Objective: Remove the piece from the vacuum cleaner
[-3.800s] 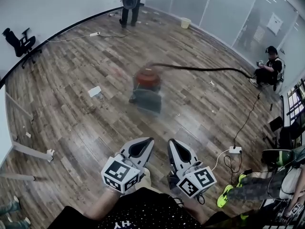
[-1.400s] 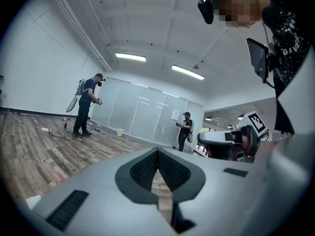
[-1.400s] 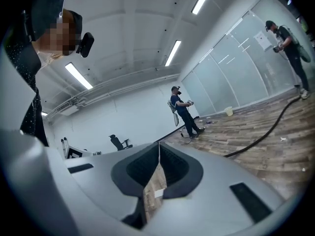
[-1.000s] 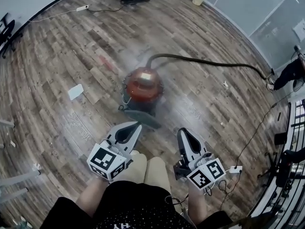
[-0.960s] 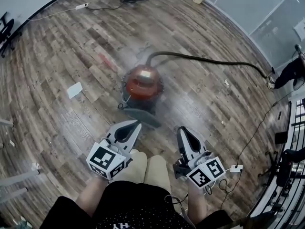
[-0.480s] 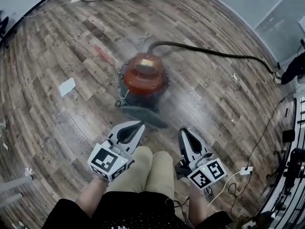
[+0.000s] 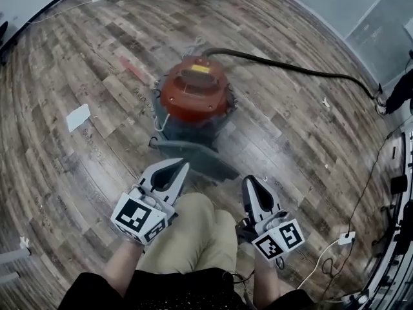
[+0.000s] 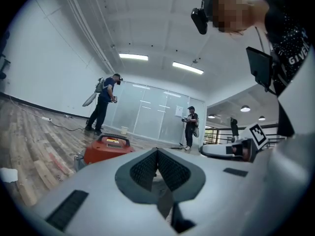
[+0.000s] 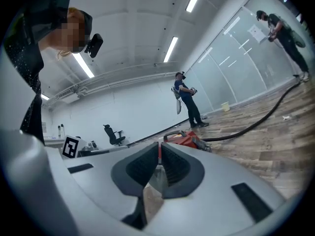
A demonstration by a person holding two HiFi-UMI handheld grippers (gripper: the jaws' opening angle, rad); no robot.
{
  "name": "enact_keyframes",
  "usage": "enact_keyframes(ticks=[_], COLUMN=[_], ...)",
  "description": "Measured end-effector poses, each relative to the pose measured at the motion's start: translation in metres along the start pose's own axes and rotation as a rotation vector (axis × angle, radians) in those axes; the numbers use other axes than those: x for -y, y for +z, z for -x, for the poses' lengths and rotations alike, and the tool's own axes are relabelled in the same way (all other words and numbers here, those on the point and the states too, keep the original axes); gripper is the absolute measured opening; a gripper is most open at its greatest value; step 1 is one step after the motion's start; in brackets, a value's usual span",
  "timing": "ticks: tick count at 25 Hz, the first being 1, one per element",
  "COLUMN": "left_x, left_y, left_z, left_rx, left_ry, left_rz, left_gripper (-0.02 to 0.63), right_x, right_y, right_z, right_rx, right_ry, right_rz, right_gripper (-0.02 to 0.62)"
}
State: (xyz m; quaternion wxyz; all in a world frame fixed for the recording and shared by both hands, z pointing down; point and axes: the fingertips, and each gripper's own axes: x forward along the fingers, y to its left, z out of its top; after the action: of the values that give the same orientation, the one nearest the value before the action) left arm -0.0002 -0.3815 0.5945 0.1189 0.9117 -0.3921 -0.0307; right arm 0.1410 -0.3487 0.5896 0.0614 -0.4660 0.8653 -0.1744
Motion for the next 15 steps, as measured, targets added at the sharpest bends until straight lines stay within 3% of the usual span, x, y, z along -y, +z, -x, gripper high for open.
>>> enact_keyframes(ticks=[3, 7, 8, 10, 11, 15], left_x=[-0.013, -0.042, -0.051, -0.067, -0.075, -0.103], left_y=[-0.020, -0.035, -0.037, -0.041, -0.045, -0.070], left_z=[-0.001, 0.002, 0.004, 0.006, 0.005, 0.002], left_rx=[0.045, 0.070, 0.078, 0.083, 0.073, -0.012], left_ry=[0.032, 0.115, 0.135, 0.141, 0.135, 0.149], left_rz=[0.017, -0.009, -0.006, 0.006, 0.007, -0.052], left_gripper=[0.006, 0.011, 0.051, 0.212, 0.250, 0.265], right_x=[0.025, 0.048, 0.052, 0.060, 0.061, 0.064], right_y=[-0.022, -0.040, -0.044, -0.053, -0.059, -0.079], right_z=[0.009, 0.010, 0.009, 0.006, 0.004, -0.010], right_rx=[0.008, 0.007, -0.002, -0.021, -0.034, -0.074], right_ry=[-0.067, -0.092, -0.092, -0.079, -0.063, -0.013], right_rz=[0.038, 0.045, 0.053, 0.057, 0.055, 0.105], right_gripper=[0.014, 0.133, 0.156, 0.191, 0.202, 0.215])
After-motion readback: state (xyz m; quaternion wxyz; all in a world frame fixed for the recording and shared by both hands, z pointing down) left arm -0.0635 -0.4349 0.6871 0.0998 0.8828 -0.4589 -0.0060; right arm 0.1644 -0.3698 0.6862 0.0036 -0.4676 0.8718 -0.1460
